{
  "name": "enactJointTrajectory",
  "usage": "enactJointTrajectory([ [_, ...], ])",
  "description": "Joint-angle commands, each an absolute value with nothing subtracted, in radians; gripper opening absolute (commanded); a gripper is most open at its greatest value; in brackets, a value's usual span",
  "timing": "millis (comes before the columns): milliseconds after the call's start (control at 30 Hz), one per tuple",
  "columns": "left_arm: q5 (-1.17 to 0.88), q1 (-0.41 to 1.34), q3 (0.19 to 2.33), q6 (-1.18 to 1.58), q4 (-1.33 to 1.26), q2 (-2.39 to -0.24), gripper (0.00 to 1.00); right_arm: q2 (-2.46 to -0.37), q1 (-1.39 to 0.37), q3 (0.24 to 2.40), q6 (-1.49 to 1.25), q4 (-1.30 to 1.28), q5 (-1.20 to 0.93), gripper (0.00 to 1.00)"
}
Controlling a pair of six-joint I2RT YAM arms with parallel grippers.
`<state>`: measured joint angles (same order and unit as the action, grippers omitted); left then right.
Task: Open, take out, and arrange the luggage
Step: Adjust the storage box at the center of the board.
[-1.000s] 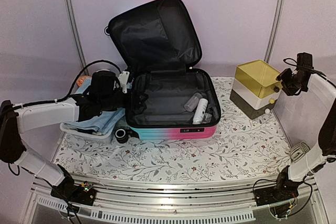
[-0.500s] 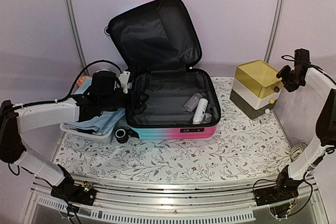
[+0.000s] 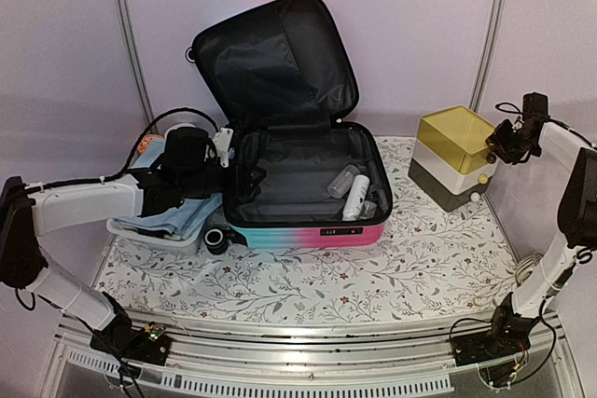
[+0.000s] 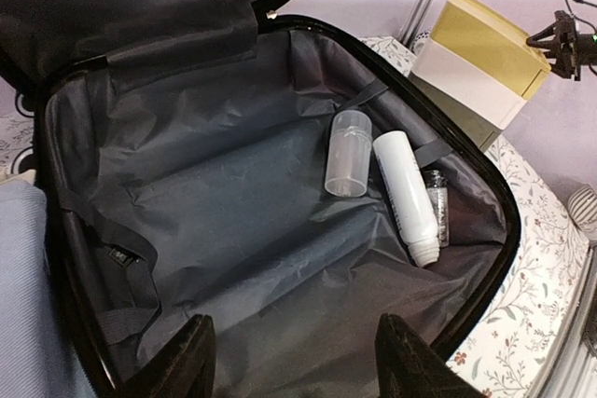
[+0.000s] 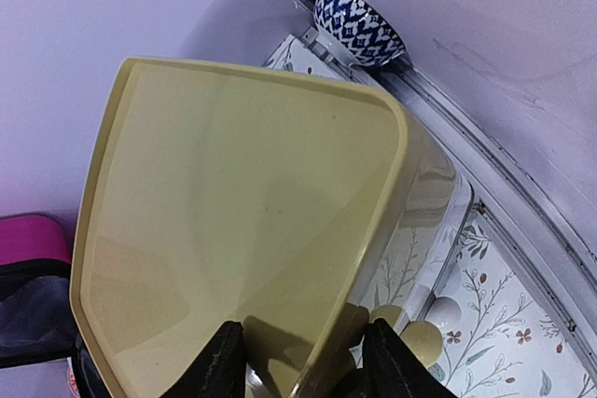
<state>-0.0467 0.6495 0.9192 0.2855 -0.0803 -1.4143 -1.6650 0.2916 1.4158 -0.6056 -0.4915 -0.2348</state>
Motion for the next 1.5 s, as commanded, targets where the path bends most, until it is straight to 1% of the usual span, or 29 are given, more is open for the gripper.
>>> enactJointTrajectory([
  [0,-0.044,0.667,0.927,0.293,-0.101,-1.416,0.6,-1.619,0.275,1.346,-0.658,-0.492,-0.287,0.45],
  [67,-0.044,0.667,0.927,0.293,-0.101,-1.414,0.6,-1.612,0.275,1.336,-0.661,-0.503,-0.289,0.45],
  [233,-0.043,0.668,0.922,0.299,-0.107,-1.409,0.6,-1.576,0.233,1.283,-0.723,-0.532,-0.242,0.4],
  [400,-0.046,0.67,0.916,0.302,-0.114,-1.408,0.6,-1.557,0.198,1.249,-0.807,-0.485,-0.313,0.43],
  [533,-0.034,0.671,0.914,0.294,-0.101,-1.387,0.6,-1.565,0.189,1.25,-0.875,-0.48,-0.349,0.43],
  [833,-0.023,0.671,0.915,0.285,-0.097,-1.374,0.61,-1.528,0.119,1.216,-1.001,-0.418,-0.351,0.42],
  [900,-0.027,0.672,0.919,0.286,-0.095,-1.38,0.61,-1.512,0.117,1.218,-1.004,-0.443,-0.306,0.42],
  [933,-0.028,0.672,0.92,0.285,-0.095,-1.382,0.61,-1.496,0.118,1.222,-1.002,-0.46,-0.258,0.42],
  [1000,-0.032,0.672,0.922,0.287,-0.095,-1.382,0.61,-1.455,0.119,1.226,-0.986,-0.478,-0.158,0.46],
  [1067,-0.033,0.671,0.92,0.286,-0.095,-1.38,0.61,-1.42,0.139,1.23,-0.953,-0.49,-0.109,0.52],
  [1133,-0.028,0.671,0.92,0.284,-0.094,-1.379,0.61,-1.397,0.166,1.235,-0.915,-0.501,-0.097,0.56],
  [1333,-0.029,0.671,0.923,0.285,-0.094,-1.383,0.61,-1.4,0.255,1.296,-0.786,-0.516,-0.084,0.57],
  [1467,-0.043,0.672,0.925,0.293,-0.107,-1.388,0.61,-1.493,0.272,1.424,-0.572,-0.487,-0.07,0.57],
])
